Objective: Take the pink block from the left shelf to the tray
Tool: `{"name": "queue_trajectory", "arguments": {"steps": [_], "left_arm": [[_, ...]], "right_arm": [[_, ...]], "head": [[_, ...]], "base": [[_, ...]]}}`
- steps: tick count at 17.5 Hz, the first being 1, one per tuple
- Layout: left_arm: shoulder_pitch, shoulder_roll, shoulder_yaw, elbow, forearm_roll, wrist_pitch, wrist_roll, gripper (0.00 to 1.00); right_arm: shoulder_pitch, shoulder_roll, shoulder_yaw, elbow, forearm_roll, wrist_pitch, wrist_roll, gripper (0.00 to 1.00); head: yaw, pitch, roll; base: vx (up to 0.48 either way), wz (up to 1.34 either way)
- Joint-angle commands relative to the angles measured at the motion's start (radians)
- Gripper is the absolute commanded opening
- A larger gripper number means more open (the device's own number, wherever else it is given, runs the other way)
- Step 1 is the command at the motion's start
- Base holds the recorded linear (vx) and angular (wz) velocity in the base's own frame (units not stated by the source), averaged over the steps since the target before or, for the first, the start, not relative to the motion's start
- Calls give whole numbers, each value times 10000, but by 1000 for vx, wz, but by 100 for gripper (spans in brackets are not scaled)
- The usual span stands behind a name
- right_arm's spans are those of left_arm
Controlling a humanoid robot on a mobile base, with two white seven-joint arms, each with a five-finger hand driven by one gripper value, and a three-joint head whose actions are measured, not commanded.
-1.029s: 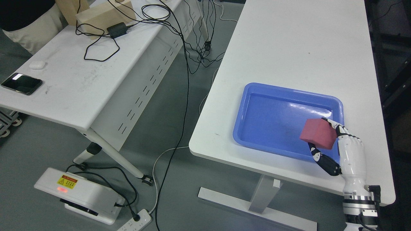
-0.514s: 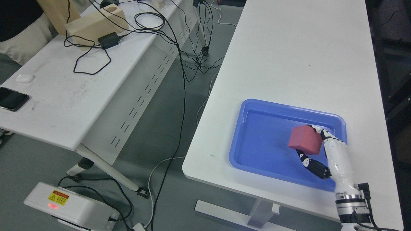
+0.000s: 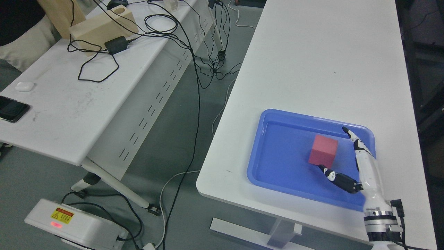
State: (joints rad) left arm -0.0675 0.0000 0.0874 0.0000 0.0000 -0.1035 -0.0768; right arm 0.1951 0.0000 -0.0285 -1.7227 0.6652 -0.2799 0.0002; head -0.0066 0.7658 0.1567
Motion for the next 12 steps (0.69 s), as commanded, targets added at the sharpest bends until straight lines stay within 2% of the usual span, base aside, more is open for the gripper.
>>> {"name": "queue_trajectory", "arguments": {"steps": [1, 5, 9, 12], "left_arm": [[0, 175, 0, -174, 77, 7, 1, 100], [0, 175, 0, -174, 77, 7, 1, 100], [0, 175, 0, -174, 77, 7, 1, 100], [0, 175, 0, -174, 77, 7, 1, 100]], "right_arm": [[-33, -175, -99, 0, -1097, 22, -17, 99], [13, -175, -145, 0, -4284, -268, -18, 100], [13, -175, -482, 0, -5025, -269, -33, 100], [28, -175, -528, 0, -5026, -193, -18, 100]], "head": [[0, 0, 0], [0, 0, 0], [0, 0, 0], [0, 0, 0]], "base": [[0, 0], [0, 0], [0, 0], [0, 0]]}}
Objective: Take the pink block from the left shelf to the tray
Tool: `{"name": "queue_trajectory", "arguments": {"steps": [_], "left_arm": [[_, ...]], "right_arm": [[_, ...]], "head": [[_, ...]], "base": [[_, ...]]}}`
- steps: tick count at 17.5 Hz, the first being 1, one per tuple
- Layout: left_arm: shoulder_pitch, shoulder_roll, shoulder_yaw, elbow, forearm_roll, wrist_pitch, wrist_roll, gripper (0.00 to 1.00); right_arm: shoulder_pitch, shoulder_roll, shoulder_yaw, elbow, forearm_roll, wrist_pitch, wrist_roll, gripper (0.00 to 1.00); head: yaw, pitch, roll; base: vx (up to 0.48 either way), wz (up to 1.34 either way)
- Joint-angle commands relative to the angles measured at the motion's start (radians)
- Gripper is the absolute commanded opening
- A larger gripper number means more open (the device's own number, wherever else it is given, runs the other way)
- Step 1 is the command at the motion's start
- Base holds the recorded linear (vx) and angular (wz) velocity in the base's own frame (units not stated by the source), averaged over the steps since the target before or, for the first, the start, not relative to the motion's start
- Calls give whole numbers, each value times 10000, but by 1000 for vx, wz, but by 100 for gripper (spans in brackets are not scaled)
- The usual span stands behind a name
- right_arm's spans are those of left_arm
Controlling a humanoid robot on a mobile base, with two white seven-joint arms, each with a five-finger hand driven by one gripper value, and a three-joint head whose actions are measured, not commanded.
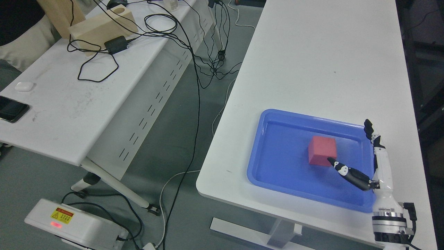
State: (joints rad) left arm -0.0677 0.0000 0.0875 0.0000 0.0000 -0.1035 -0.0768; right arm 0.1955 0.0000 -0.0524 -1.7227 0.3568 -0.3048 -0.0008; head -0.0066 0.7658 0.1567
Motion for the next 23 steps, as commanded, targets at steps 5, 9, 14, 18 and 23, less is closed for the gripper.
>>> {"name": "queue_trajectory", "arguments": {"steps": [5, 9, 14, 18, 23], "left_arm": [[2, 175, 0, -174, 77, 7, 1, 100], [2, 175, 0, -174, 77, 7, 1, 100], [2, 175, 0, -174, 77, 7, 1, 100], [-14, 175, 0, -174, 77, 7, 1, 100], [2, 175, 0, -174, 77, 7, 1, 100]], "right_arm": [[54, -175, -304, 0, -1942, 118, -23, 100], [54, -175, -289, 15, -1942, 1401, 145, 100], [39, -175, -335, 16, -1957, 1990, 529, 100], [39, -175, -503, 16, -2156, 1990, 514, 100], [39, -175, -565, 31, -2341, 2005, 529, 100]], "head": [[0, 0, 0], [0, 0, 0], [0, 0, 0], [0, 0, 0], [0, 0, 0]], "base": [[-31, -29], [-120, -20], [-187, 60], [-171, 54], [-89, -274]]}}
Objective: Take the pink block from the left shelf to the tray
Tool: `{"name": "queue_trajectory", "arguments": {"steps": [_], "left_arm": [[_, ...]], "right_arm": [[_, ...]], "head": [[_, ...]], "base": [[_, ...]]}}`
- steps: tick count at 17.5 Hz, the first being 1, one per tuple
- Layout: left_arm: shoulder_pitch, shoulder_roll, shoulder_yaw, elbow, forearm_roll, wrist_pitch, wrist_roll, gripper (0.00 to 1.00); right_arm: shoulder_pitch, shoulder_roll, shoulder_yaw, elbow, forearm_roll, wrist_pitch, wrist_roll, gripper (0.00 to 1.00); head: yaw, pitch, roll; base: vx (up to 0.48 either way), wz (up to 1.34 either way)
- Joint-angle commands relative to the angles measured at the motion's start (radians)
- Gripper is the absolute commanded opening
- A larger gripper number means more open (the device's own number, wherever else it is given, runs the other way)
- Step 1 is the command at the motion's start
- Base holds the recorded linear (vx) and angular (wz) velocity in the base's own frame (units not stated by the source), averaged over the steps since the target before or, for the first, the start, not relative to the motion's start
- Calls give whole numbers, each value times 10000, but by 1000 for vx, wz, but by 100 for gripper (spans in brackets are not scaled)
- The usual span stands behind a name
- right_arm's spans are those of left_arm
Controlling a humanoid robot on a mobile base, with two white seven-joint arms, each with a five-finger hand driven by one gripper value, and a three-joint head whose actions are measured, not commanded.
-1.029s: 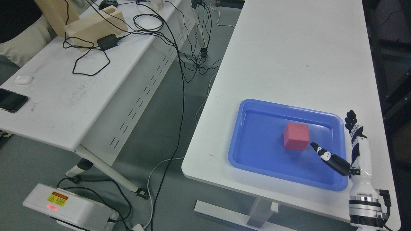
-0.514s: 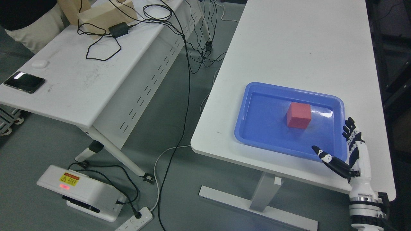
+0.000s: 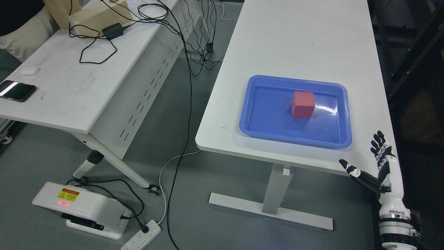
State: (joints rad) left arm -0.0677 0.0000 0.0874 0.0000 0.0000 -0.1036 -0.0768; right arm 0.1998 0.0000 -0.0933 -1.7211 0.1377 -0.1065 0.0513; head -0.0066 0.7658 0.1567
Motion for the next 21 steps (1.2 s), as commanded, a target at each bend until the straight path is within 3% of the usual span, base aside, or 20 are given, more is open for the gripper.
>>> {"name": "queue_trajectory", "arguments": {"steps": [1, 21], "left_arm": [[2, 175, 0, -175, 77, 8, 1, 100], [2, 175, 0, -175, 77, 8, 1, 100]], "right_arm": [[-4, -175, -156, 15, -150, 22, 8, 100], [-4, -175, -156, 30, -150, 52, 24, 100]], "head": [[0, 0, 0], [0, 2, 0]], "base": [[-104, -206], [-133, 22]]}}
